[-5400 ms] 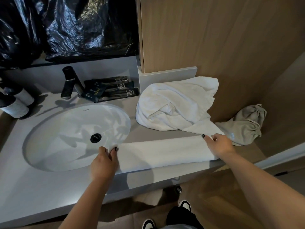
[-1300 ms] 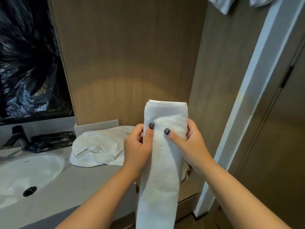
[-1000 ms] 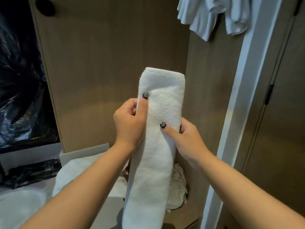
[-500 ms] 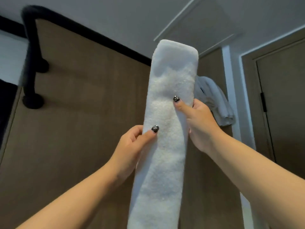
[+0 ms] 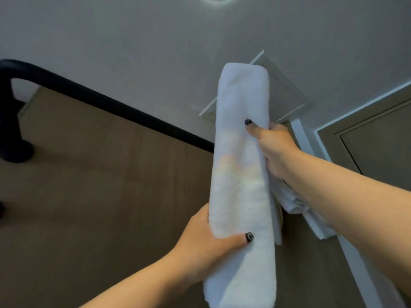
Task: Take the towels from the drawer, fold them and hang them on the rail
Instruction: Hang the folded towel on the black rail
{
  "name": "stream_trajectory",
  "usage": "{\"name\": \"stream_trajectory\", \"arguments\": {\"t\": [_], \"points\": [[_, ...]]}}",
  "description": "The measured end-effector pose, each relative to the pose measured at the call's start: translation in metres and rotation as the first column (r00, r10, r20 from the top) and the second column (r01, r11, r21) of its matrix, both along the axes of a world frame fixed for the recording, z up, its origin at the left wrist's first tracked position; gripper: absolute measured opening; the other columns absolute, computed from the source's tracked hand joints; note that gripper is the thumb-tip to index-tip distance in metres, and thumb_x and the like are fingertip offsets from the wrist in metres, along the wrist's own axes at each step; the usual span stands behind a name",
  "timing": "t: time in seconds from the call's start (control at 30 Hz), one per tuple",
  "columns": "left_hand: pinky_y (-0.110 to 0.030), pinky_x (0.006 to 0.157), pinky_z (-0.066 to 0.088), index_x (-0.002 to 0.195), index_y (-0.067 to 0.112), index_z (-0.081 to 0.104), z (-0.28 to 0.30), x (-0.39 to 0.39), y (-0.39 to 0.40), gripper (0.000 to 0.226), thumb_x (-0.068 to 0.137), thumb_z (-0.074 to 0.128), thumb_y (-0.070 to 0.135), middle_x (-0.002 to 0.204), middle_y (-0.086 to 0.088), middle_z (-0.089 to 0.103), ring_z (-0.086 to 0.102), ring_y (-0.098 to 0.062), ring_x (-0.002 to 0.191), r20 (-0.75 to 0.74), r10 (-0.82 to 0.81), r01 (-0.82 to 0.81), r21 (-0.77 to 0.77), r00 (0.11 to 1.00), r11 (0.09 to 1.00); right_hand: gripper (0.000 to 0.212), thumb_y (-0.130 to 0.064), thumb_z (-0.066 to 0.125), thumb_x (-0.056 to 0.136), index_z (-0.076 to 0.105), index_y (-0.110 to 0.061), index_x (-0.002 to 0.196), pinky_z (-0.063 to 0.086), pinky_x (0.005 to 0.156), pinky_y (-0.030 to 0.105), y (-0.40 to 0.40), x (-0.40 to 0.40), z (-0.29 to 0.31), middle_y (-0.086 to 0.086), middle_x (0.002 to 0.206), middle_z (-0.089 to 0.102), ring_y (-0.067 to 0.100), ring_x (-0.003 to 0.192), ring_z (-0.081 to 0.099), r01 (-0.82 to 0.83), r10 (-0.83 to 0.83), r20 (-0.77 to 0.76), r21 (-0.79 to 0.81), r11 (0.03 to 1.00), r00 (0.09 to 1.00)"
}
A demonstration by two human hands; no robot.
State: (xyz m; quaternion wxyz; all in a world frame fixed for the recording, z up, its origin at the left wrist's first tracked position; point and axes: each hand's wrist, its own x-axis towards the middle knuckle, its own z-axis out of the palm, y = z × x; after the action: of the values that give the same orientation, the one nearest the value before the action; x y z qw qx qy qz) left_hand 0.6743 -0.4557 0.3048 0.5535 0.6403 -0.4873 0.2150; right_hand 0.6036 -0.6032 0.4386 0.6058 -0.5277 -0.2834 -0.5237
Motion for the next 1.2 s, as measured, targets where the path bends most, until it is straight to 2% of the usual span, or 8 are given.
{"name": "stream_trajectory", "arguments": {"t": [0.4, 0.53, 0.67, 0.8, 0.9, 1.0, 1.13, 1.2], "points": [[-0.018, 0.071, 0.055, 0.096, 0.034, 0.059, 0.063, 0.055, -0.039, 0.030, 0.077, 0.081, 0.029, 0.091, 0.015, 0.071, 0.066, 0.005, 0.081, 0.188, 0.385, -0.338, -0.239, 0.904, 0.910, 0.035, -0.021, 0.074, 0.085, 0.065, -0.001, 0.112, 0.056, 0.090, 0.045, -0.042, 0.068, 0.111, 0.014, 0.111, 0.069, 0.030, 0.098, 0.067, 0.176, -0.179, 0.054, 0.065, 0.982, 0.982], [-0.010, 0.063, 0.048, 0.094, 0.034, 0.055, 0.049, 0.079, -0.059, 0.030, 0.075, 0.079, 0.037, 0.091, 0.016, 0.067, 0.062, 0.005, 0.082, 0.163, 0.516, -0.471, -0.247, 0.841, 0.847, 0.046, -0.025, 0.076, 0.084, 0.062, -0.001, 0.121, 0.054, 0.092, 0.040, -0.040, 0.108, 0.112, 0.015, 0.119, 0.066, 0.032, 0.104, 0.065, 0.392, -0.401, -0.076, -0.117, 0.913, 0.913], [-0.010, 0.067, 0.049, 0.102, 0.036, 0.056, 0.029, 0.097, -0.063, 0.035, 0.075, 0.077, 0.039, 0.095, 0.015, 0.067, 0.064, 0.001, 0.086, 0.147, 0.559, -0.493, -0.327, 0.816, 0.806, 0.054, -0.023, 0.077, 0.082, 0.058, -0.001, 0.127, 0.052, 0.088, 0.034, -0.036, 0.129, 0.115, 0.015, 0.124, 0.063, 0.032, 0.107, 0.063, 0.421, -0.457, -0.199, -0.201, 0.885, 0.867], [-0.007, 0.064, 0.048, 0.100, 0.039, 0.058, 0.024, 0.106, -0.057, 0.035, 0.072, 0.077, 0.044, 0.091, 0.017, 0.068, 0.062, 0.008, 0.086, 0.193, 0.548, -0.460, -0.362, 0.814, 0.811, 0.038, -0.004, 0.055, 0.090, 0.062, -0.010, 0.127, 0.047, 0.097, 0.031, -0.031, 0.126, 0.124, 0.011, 0.133, 0.060, 0.030, 0.120, 0.057, 0.619, -0.646, 0.007, -0.293, 0.728, 0.763], [-0.008, 0.063, 0.048, 0.103, 0.037, 0.057, 0.024, 0.110, -0.055, 0.033, 0.077, 0.077, 0.041, 0.091, 0.017, 0.067, 0.060, 0.010, 0.088, 0.262, 0.573, -0.471, -0.361, 0.777, 0.805, 0.019, -0.008, 0.058, 0.091, 0.072, -0.012, 0.102, 0.048, 0.084, 0.025, -0.023, 0.120, 0.122, 0.008, 0.110, 0.069, 0.026, 0.106, 0.063, 0.687, -0.682, 0.178, -0.394, 0.611, 0.709], [-0.015, 0.065, 0.053, 0.105, 0.037, 0.055, 0.021, 0.115, -0.054, 0.031, 0.081, 0.073, 0.044, 0.090, 0.018, 0.065, 0.062, 0.006, 0.086, 0.342, 0.611, -0.488, -0.383, 0.714, 0.785, 0.020, -0.026, 0.056, 0.091, 0.062, -0.017, 0.075, 0.041, 0.059, 0.029, -0.025, 0.117, 0.109, 0.001, 0.079, 0.062, 0.021, 0.074, 0.059, 0.544, -0.630, 0.105, -0.624, 0.560, 0.769], [-0.029, 0.074, 0.055, 0.118, 0.048, 0.042, 0.012, 0.119, -0.050, 0.038, 0.086, 0.047, 0.069, 0.103, 0.023, 0.062, 0.062, 0.003, 0.092, 0.500, 0.575, -0.533, -0.241, 0.648, 0.811, 0.038, -0.024, 0.046, 0.094, 0.040, -0.022, 0.057, 0.032, 0.057, 0.030, -0.027, 0.116, 0.108, -0.002, 0.062, 0.043, 0.017, 0.056, 0.039, 0.443, -0.533, 0.142, -0.748, 0.494, 0.834], [-0.021, 0.079, 0.049, 0.120, 0.046, 0.044, 0.016, 0.119, -0.046, 0.042, 0.088, 0.035, 0.072, 0.112, 0.023, 0.057, 0.058, 0.002, 0.103, 0.543, 0.495, -0.461, -0.211, 0.678, 0.862, 0.041, -0.019, 0.047, 0.093, 0.040, -0.022, 0.053, 0.032, 0.058, 0.030, -0.024, 0.118, 0.112, -0.002, 0.059, 0.042, 0.017, 0.055, 0.036, 0.432, -0.531, 0.146, -0.770, 0.469, 0.835]]}}
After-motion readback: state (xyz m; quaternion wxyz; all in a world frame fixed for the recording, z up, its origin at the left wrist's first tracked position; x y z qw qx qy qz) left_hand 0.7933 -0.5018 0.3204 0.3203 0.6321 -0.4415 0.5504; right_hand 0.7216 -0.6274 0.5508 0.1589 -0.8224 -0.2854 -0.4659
